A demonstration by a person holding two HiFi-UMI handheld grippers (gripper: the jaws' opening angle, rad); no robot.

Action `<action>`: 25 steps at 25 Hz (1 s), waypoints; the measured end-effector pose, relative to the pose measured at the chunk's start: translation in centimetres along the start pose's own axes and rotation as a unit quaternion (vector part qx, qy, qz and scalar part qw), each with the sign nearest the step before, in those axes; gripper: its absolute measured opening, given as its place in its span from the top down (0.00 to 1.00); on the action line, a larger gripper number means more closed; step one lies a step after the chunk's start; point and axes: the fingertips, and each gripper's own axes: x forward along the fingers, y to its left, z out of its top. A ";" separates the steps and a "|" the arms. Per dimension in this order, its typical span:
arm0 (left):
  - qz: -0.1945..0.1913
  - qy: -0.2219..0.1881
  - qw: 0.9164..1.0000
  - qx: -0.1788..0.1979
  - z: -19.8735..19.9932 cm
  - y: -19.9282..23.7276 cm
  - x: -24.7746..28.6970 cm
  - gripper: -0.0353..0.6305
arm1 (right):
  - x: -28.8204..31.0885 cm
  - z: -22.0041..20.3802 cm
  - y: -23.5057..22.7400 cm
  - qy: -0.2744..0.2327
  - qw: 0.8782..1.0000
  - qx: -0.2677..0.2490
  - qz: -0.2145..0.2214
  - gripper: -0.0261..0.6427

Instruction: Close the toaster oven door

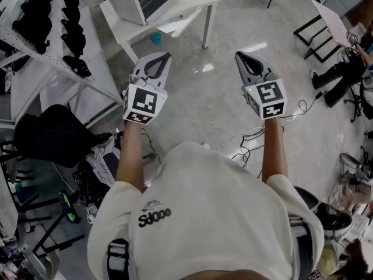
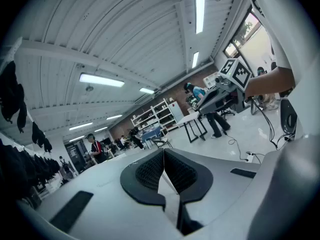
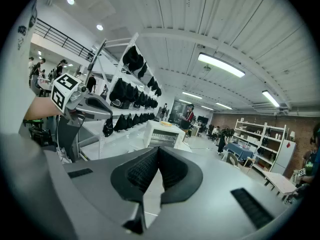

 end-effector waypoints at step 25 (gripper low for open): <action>0.028 0.007 0.998 -0.051 -1.8 3.4 11.0 0.92 | 7.4 -4.2 -7.9 0.005 0.998 0.026 0.064 0.95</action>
